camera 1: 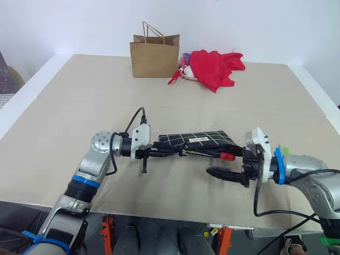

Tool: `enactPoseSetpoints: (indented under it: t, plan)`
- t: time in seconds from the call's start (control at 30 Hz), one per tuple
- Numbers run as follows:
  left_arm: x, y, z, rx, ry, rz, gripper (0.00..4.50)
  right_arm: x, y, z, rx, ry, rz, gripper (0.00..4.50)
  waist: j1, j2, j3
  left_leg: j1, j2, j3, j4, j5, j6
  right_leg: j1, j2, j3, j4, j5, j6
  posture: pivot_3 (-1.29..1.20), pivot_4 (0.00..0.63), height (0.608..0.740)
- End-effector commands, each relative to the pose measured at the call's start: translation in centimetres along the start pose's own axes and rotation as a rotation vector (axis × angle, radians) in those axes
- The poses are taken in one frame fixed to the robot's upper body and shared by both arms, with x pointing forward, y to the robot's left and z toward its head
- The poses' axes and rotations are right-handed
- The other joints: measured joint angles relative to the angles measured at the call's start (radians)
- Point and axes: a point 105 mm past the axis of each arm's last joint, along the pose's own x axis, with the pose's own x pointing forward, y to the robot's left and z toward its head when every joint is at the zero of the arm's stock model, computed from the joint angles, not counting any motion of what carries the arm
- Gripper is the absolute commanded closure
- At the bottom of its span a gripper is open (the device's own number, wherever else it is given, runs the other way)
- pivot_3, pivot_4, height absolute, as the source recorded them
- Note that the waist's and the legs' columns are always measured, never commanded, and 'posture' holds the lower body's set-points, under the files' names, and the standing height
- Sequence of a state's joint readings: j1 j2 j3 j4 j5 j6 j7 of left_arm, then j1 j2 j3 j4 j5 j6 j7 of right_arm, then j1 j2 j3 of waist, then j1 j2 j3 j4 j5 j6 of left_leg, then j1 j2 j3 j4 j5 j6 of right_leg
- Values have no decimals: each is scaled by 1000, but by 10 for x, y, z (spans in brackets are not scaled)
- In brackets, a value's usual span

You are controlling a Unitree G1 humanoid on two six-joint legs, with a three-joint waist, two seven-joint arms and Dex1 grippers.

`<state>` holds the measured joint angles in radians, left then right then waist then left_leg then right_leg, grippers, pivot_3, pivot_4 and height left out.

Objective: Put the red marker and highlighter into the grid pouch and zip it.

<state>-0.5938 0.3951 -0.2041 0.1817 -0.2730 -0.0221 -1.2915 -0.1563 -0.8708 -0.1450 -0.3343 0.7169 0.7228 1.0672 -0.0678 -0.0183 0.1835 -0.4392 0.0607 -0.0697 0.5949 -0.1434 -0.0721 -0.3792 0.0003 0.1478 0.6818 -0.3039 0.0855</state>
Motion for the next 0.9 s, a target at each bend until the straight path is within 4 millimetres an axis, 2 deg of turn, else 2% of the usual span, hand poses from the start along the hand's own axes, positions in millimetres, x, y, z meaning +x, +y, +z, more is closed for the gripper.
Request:
enactPoseSetpoints:
  t: [0.03,0.13,0.23,0.33,0.43,0.53,0.67,0.77,0.9]
  plan:
    - [-8,5,6,29,0,21,4500,-39,2,10,76,-50,-10,56,4,0,0,0,0,0,0,0,0,0,0,0,0,0,0,0,150,740]
    - [-13,8,3,18,17,34,4500,-71,-10,10,205,-91,-107,56,8,0,0,1,0,0,0,0,0,1,0,0,0,0,0,0,150,740]
    - [-16,9,1,13,25,39,4500,-104,-32,7,242,-167,-303,56,7,0,0,3,0,0,1,0,0,2,0,0,0,1,-1,0,150,740]
    - [-15,9,1,13,24,40,4500,-130,-64,-11,179,-171,-618,56,7,-1,0,3,0,0,2,0,1,3,0,0,0,1,-1,0,150,740]
    - [-13,9,1,13,19,37,4500,-145,-83,-27,115,-159,-884,56,4,0,0,3,0,0,2,0,1,3,0,0,0,1,0,0,150,740]
    - [-12,7,1,12,17,33,4500,-152,-89,-40,98,-135,-1046,56,2,1,0,3,0,0,1,0,0,3,0,0,0,1,0,0,150,740]
    - [-12,8,1,13,16,32,4500,-145,-87,-57,139,-120,-1132,56,1,1,-1,2,0,0,1,0,0,3,0,0,0,0,0,0,150,740]
    - [-11,7,1,16,16,30,4500,-140,-86,-69,196,-108,-1188,56,-3,1,-1,3,0,0,1,0,0,3,0,0,0,0,0,0,150,740]
    - [-9,7,3,20,10,28,4500,-129,-82,-100,349,-60,-1284,56,-4,1,-1,3,0,0,1,0,0,3,0,0,0,1,-1,0,150,740]
